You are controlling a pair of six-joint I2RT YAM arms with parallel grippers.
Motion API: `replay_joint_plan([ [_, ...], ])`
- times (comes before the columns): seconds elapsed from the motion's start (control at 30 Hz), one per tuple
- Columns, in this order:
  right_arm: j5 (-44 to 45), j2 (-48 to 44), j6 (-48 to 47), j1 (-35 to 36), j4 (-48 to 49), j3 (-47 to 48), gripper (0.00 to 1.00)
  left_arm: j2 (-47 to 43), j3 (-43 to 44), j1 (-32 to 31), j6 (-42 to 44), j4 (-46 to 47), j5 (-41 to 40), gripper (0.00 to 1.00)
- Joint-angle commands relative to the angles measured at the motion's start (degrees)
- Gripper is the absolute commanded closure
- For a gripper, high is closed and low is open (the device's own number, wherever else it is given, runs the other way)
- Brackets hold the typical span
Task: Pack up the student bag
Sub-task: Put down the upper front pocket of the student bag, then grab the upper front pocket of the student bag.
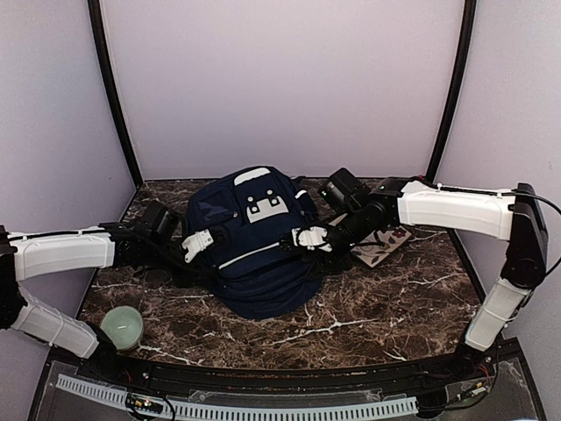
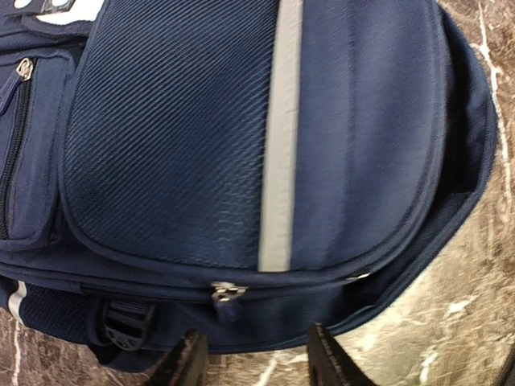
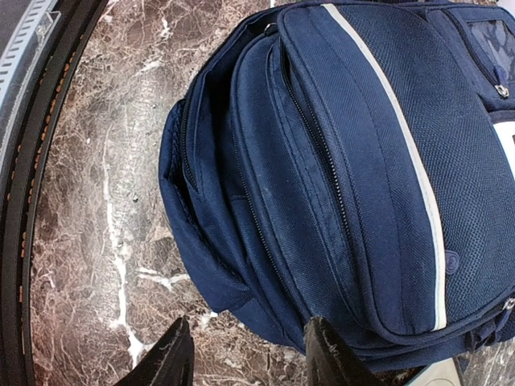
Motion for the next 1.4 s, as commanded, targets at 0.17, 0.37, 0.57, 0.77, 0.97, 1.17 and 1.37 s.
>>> replay_joint_plan([
  [0.17,-2.3,-3.6,1.8,0.3,-1.4,2.4,0.52,4.3,0.2,4.8,3.8,5.6,4.6,0.5],
  [0.37,-1.4,-2.3,2.3,0.4,-0.5,3.2,0.52,9.2,1.2,5.0,4.9,5.8,6.8,0.57],
  [0.57,-1.9,-1.3,3.3,0.3,0.6,3.5,0.52,10.3,1.2,5.1,4.6,6.1,7.0,0.7],
  [0.77,0.6,1.0,5.1,0.1,5.3,4.4,0.54,9.3,0.6,5.1,2.9,6.0,7.5,0.88],
  [0.97,-4.0,8.7,11.8,-0.6,5.3,14.2,0.56,4.2,1.0,5.0,-1.4,1.2,9.0,0.99],
  [1.17,-6.9,20.3,23.9,-0.6,8.9,23.8,0.57,-0.6,-1.3,4.9,-5.8,1.0,10.1,1.0],
  [1.37,-11.9,32.1,32.3,-0.1,6.9,37.0,0.58,-1.5,0.3,4.2,-8.3,-2.6,9.9,1.0],
])
